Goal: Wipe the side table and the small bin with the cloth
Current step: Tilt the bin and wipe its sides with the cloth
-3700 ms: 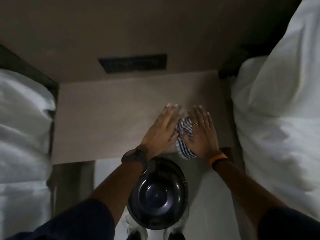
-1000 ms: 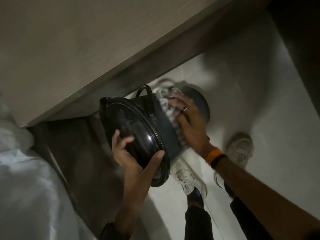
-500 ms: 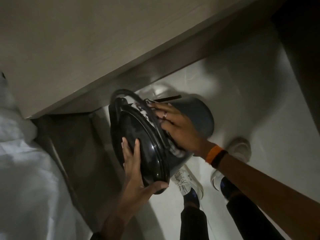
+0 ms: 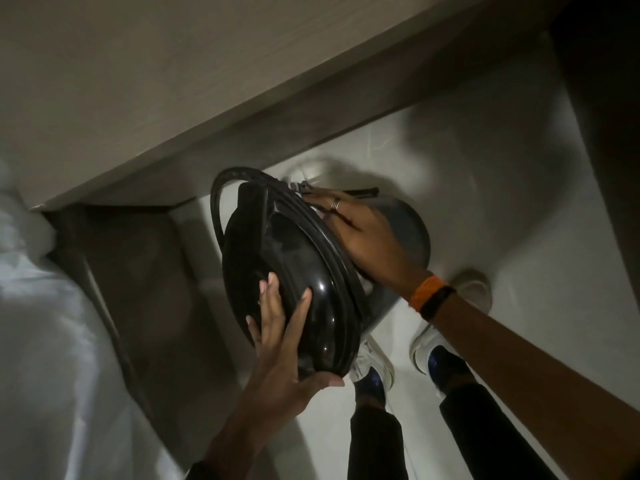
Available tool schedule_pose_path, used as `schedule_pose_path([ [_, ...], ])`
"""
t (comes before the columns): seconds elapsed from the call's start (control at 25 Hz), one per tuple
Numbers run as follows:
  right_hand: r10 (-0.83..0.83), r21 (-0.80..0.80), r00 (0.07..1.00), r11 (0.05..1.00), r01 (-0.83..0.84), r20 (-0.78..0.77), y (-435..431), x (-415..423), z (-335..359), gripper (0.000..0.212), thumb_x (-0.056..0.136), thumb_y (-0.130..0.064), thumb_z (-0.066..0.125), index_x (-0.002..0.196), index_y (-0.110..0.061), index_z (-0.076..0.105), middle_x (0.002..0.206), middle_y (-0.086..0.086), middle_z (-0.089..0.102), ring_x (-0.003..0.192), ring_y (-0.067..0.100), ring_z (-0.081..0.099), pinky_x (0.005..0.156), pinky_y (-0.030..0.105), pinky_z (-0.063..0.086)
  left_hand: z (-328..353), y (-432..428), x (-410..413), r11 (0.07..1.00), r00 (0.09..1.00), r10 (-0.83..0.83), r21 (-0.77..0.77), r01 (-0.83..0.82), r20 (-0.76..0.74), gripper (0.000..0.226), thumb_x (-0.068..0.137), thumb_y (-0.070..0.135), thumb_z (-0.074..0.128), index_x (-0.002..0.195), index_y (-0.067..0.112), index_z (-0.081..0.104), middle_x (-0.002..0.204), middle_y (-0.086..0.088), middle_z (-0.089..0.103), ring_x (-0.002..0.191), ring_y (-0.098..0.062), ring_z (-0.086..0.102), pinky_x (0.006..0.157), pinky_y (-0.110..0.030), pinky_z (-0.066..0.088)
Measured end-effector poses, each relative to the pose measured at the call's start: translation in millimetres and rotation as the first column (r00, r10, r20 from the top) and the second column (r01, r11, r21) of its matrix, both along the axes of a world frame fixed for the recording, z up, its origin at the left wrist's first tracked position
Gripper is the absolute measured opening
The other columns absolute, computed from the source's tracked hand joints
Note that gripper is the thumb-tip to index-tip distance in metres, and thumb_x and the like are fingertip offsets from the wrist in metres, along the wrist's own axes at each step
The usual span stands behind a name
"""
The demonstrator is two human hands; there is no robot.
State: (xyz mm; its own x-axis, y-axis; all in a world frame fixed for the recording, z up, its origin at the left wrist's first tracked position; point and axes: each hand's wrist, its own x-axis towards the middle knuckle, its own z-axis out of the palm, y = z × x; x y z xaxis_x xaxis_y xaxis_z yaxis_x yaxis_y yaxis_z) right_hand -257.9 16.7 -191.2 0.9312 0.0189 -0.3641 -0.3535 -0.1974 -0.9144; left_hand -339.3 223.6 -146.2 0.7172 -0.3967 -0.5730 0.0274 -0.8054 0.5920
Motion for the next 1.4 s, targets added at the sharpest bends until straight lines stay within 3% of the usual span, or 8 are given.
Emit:
schedule_pose_path([
  [0.28, -0.067, -0.347, 0.905, 0.933, -0.092, -0.420, -51, 24, -98, 0.038, 0.111, -0.028, 0.044, 0.137, -0.012, 0.066, 0.147, 0.015, 0.065, 0.138, 0.032, 0.060, 0.118, 0.037, 0.044, 6, 18, 1, 1.000, 1.000, 0.002, -0.028, -0.002, 0.009, 0.109, 0.066, 0.090, 0.054, 0.152, 0.052, 0.000, 0.163, 0.014, -0.033, 0.153, -0.012, -0.028, 0.115, -0.080, 0.007],
  [0.4, -0.155, -0.235, 0.935, 0.969, 0.080, -0.320, -31, 18, -75, 0.040, 0.109, -0.034, 0.045, 0.131, -0.013, 0.070, 0.119, 0.014, 0.079, 0.108, 0.022, 0.074, 0.091, 0.024, 0.057, 12, 13, 12, 0.999, 0.999, 0.018, -0.038, -0.020, -0.047, 0.111, 0.062, 0.091, 0.055, 0.149, 0.067, -0.008, 0.161, 0.013, -0.034, 0.152, -0.012, -0.032, 0.118, -0.077, 0.006],
  [0.56, -0.169, -0.048, 0.977, 0.983, 0.177, 0.131, 12, -21, -24, 0.039, 0.103, -0.040, 0.046, 0.138, -0.034, 0.061, 0.145, -0.029, 0.059, 0.140, -0.003, 0.054, 0.123, 0.035, 0.043, 17, -9, 34, 0.990, 0.990, 0.120, -0.063, -0.125, -0.075, 0.124, 0.060, 0.081, 0.071, 0.154, 0.059, -0.007, 0.161, 0.028, -0.037, 0.153, -0.008, -0.029, 0.121, -0.073, 0.006],
  [0.72, -0.473, -0.087, 0.872, 0.881, 0.465, -0.128, -23, -16, -60, 0.034, 0.110, -0.022, 0.050, 0.136, -0.008, 0.066, 0.147, 0.011, 0.065, 0.141, 0.029, 0.058, 0.125, 0.053, 0.041, 17, -27, 47, 0.977, 0.979, 0.198, -0.063, -0.201, -0.057, 0.130, 0.060, 0.062, 0.082, 0.157, 0.052, -0.003, 0.166, 0.021, -0.030, 0.153, -0.004, -0.027, 0.123, -0.067, 0.002],
  [0.84, -0.503, -0.129, 0.849, 0.864, 0.487, -0.161, -20, -15, -51, 0.034, 0.110, -0.014, 0.051, 0.141, -0.009, 0.063, 0.157, 0.008, 0.056, 0.150, 0.027, 0.048, 0.130, 0.053, 0.033, 15, -32, 64, 0.961, 0.965, 0.259, -0.095, -0.261, -0.029, 0.126, 0.059, 0.058, 0.083, 0.158, 0.049, 0.005, 0.171, 0.011, -0.021, 0.156, -0.005, -0.019, 0.127, -0.054, 0.004],
  [1.0, -0.333, -0.014, 0.910, 0.938, 0.346, 0.247, 40, -45, -22, 0.040, 0.109, -0.030, 0.046, 0.148, -0.028, 0.055, 0.165, -0.019, 0.037, 0.161, 0.010, 0.027, 0.135, 0.056, 0.017, 9, -28, 84, 0.889, 0.903, 0.430, -0.167, -0.427, -0.016, 0.123, 0.061, 0.057, 0.084, 0.161, 0.028, 0.017, 0.173, -0.004, -0.006, 0.152, 0.007, 0.009, 0.125, -0.022, 0.018],
  [1.16, -0.552, -0.211, 0.834, 0.818, 0.536, -0.023, -4, -13, -73, 0.037, 0.108, -0.007, 0.046, 0.143, -0.005, 0.060, 0.162, 0.012, 0.048, 0.157, 0.031, 0.038, 0.136, 0.049, 0.021, 4, -20, 76, 0.945, 0.944, 0.328, -0.010, -0.328, 0.032, 0.162, 0.037, 0.060, 0.094, 0.161, 0.030, -0.006, 0.170, -0.007, -0.021, 0.137, 0.028, -0.016, 0.109, 0.004, 0.005],
  [1.4, -0.302, -0.112, 0.944, 0.942, 0.317, 0.130, 10, -9, -41, 0.036, 0.104, -0.010, 0.051, 0.137, -0.008, 0.066, 0.158, 0.017, 0.053, 0.157, 0.031, 0.038, 0.137, 0.047, 0.011, 4, -42, 97, 0.882, 0.886, 0.463, 0.086, -0.463, 0.028, 0.147, 0.039, 0.045, 0.078, 0.155, 0.049, -0.013, 0.172, -0.011, -0.004, 0.157, -0.028, 0.010, 0.118, -0.044, 0.028],
])
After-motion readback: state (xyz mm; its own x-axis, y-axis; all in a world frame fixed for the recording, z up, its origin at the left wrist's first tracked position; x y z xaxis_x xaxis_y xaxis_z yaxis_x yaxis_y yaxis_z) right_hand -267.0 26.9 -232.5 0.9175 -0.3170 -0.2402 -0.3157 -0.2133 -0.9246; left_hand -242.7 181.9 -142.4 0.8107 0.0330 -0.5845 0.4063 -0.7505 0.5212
